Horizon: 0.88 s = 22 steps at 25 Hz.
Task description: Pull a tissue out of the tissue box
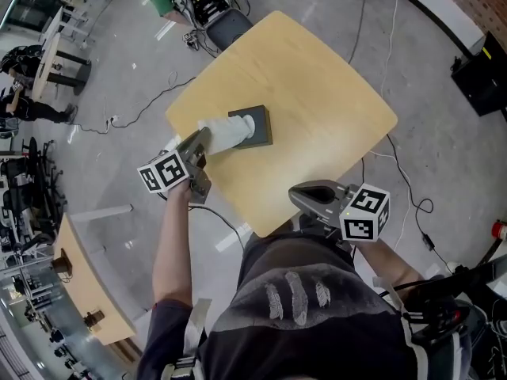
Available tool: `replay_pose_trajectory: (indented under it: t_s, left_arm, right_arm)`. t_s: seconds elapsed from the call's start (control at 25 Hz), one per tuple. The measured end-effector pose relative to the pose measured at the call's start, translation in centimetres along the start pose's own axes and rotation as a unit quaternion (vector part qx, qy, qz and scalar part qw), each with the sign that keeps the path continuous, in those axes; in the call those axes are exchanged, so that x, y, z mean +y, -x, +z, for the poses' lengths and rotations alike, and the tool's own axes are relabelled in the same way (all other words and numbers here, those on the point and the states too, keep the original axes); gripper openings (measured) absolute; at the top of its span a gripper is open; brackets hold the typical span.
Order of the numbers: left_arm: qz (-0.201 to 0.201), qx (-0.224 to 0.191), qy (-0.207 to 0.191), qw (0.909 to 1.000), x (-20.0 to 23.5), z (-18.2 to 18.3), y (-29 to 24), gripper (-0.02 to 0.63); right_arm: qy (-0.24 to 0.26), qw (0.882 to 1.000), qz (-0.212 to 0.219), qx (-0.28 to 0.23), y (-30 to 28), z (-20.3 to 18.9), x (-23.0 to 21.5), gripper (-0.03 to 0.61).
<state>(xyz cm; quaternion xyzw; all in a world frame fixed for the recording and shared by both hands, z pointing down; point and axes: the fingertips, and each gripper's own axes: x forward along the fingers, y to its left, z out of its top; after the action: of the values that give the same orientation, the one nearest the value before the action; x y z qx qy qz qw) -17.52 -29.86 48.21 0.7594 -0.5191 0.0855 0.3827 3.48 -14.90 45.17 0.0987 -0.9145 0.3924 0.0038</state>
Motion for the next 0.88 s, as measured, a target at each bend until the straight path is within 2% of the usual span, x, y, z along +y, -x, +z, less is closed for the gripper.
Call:
replay_pose_trajectory:
  t_s: [0.24,0.56,0.88]
  left_arm:
    - [-0.002,-0.007,0.004,1.0,1.4,0.0,1.0,0.005]
    - [-0.025,-0.018,0.023,0.9993,4.2,-0.8,2.5,0.005]
    - [-0.05,-0.01,0.049,0.9975,7.1,-2.6,3.6,0.005]
  right_arm:
    - [0.003,1.0,-0.014,0.0,-0.8,0.0,-0.2,-0.002]
    - [0.012,0.999,-0.032,0.01,-3.9,-1.6,2.3,-0.002]
    - [0.018,0.998,-0.049,0.018,-7.3,-2.8,4.6,-0.002]
